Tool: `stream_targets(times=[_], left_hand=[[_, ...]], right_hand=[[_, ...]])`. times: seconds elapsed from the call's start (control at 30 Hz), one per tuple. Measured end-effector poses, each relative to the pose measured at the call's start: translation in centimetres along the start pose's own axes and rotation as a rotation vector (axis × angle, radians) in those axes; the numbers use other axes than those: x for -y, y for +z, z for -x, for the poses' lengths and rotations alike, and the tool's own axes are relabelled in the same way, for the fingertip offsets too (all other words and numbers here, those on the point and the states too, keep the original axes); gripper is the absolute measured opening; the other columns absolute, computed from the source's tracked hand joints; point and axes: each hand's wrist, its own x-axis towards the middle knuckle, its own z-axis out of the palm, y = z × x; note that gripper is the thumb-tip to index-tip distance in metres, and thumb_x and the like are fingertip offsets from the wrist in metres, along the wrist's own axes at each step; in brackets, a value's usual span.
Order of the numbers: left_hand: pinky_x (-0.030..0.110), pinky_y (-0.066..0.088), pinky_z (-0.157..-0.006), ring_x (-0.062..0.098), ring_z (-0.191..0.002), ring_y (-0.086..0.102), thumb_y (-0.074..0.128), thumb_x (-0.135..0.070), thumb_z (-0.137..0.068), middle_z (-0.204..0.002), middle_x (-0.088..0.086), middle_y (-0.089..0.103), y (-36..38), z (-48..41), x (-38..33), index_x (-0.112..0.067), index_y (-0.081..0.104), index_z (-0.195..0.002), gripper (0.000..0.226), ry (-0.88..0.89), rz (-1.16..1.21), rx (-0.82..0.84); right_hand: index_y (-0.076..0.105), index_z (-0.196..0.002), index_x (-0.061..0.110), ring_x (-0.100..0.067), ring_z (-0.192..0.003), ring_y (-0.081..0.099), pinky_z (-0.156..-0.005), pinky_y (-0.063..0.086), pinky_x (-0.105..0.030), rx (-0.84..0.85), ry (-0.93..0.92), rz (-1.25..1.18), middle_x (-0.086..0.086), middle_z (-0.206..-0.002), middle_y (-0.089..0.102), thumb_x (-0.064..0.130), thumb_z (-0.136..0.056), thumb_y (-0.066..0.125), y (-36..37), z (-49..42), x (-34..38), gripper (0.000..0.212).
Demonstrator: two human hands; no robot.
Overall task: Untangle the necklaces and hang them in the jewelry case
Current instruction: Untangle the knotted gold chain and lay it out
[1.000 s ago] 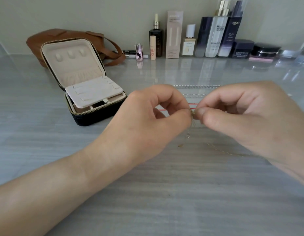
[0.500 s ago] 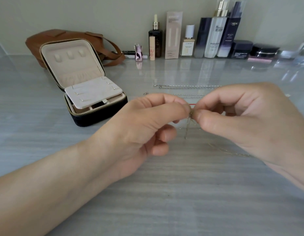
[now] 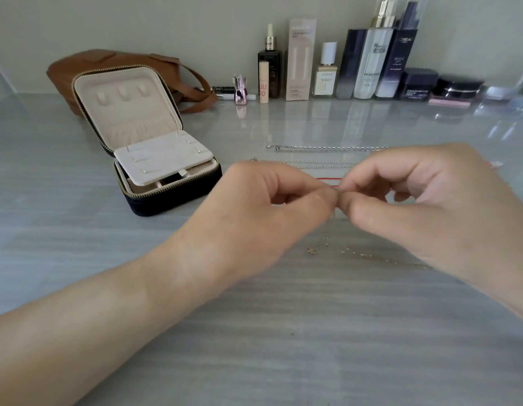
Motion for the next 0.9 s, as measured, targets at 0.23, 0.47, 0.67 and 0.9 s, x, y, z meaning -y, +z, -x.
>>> stream_targets(times=[0.23,0.47,0.67,0.9], left_hand=[[0.010,0.023,-0.038,0.006,-0.036,0.028,0.068,-0.014,-0.074,-0.039,-0.009,0.031,-0.1,0.1,0.3,-0.020,0.068,-0.064,0.012,0.197,-0.366,-0.040],[0.010,0.024,-0.037,0.006,-0.035,0.027,0.069,-0.014,-0.067,-0.043,-0.009,0.035,-0.5,-0.3,0.4,-0.016,0.066,-0.060,0.007,0.050,-0.144,0.045],[0.009,0.024,-0.036,0.005,-0.035,0.030,0.069,-0.017,-0.063,-0.044,-0.008,0.039,-0.7,-0.4,0.5,-0.016,0.065,-0.060,0.005,0.067,-0.166,0.062],[0.012,0.032,-0.044,0.005,-0.038,0.033,0.071,-0.021,-0.063,-0.045,-0.010,0.042,-0.9,-0.4,0.6,-0.022,0.065,-0.065,0.006,0.115,-0.236,0.047]], right_hand=[[0.058,-0.060,0.030,-0.016,-0.066,0.050,-0.060,0.038,-0.020,-0.013,-0.106,0.327,0.017,-0.068,0.054,0.041,-0.061,0.051,0.1,0.3,0.1,0.013],[0.057,-0.059,0.030,-0.019,-0.065,0.050,-0.059,0.038,-0.023,0.037,-0.124,0.288,0.016,-0.071,0.055,0.042,-0.060,0.050,-0.3,0.3,0.2,0.014],[0.057,-0.059,0.031,-0.019,-0.067,0.049,-0.058,0.038,-0.022,0.033,-0.141,0.263,0.014,-0.072,0.057,0.042,-0.061,0.051,-0.2,0.2,0.0,0.013],[0.061,-0.072,0.032,-0.011,-0.067,0.052,-0.060,0.039,-0.016,0.061,-0.123,0.166,0.016,-0.070,0.060,0.042,-0.061,0.051,-1.0,-0.1,-0.5,0.018]])
